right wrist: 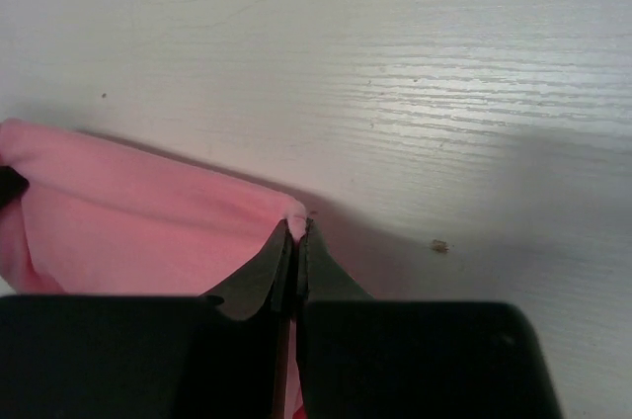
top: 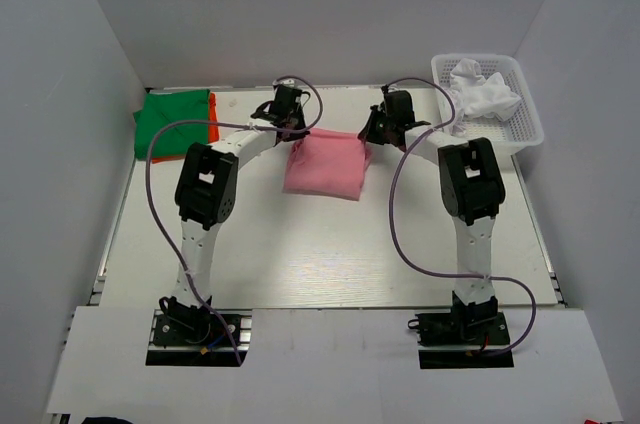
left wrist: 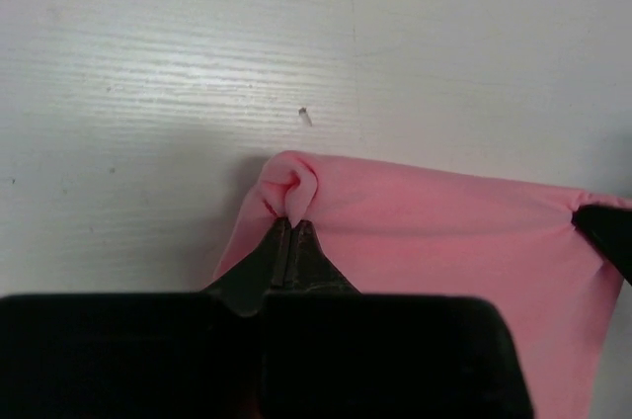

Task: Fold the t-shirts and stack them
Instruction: Fold the long partially folded tshirt into a neat square

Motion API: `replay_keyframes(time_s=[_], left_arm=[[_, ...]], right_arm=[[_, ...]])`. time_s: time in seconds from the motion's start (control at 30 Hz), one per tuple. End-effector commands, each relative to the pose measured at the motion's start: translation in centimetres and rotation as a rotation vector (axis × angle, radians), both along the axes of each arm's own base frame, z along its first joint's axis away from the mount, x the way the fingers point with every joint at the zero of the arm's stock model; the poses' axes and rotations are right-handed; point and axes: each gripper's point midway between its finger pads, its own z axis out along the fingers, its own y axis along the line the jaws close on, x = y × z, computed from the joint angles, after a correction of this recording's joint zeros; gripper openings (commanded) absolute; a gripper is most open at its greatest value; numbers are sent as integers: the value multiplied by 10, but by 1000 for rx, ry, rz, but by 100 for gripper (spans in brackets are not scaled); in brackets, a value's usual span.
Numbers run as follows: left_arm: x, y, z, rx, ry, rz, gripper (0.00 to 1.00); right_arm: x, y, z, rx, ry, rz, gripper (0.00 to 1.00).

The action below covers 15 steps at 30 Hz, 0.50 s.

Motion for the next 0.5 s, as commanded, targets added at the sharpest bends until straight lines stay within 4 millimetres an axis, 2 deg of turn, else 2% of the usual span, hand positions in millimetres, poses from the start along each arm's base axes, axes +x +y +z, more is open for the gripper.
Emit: replay_keyframes(time_s=[0.0,0.03,0.07,0.17,0.2,0.23,0.27,0.3,0.33,0.37,0.4,0.43,0.47], left_arm=[[25,-2,30,-3,-94,-12,2],[31,-5,34,-9,-110,-12,4],[28,-4,17,10,-65,-13,5],[34,-2,12,29,-53,2,35],[33,-1,10,40,-44,-5,48],[35,-4,13,42,-50,-20,83],[35,-3,15,44,-46,-21,96],[33,-3,14,48,-37,-21,100],[32,-2,32,46,-62,-27,100],[32,1,39,50,-73,-18,100],[30,2,46,47,-82,-17,100],[24,2,48,41,-73,-27,100],[19,4,67,31,-98,-26,100]], right_arm=[[30,-7,24,18,-96,-44,0],[30,-5,21,21,-92,-36,0],[31,-7,21,21,-94,-37,3],[35,-9,18,21,-85,-36,14],[37,-10,20,15,-83,-34,21],[39,-15,21,-5,-76,-51,25],[37,-18,20,-20,-58,-62,33],[40,-21,26,-38,-74,-65,48],[40,-21,36,-30,-88,-62,52],[39,-20,50,-19,-109,-54,55],[35,-17,53,-8,-110,-26,59],[24,-17,48,-17,-67,-17,62],[20,-16,63,-7,-82,-8,67]])
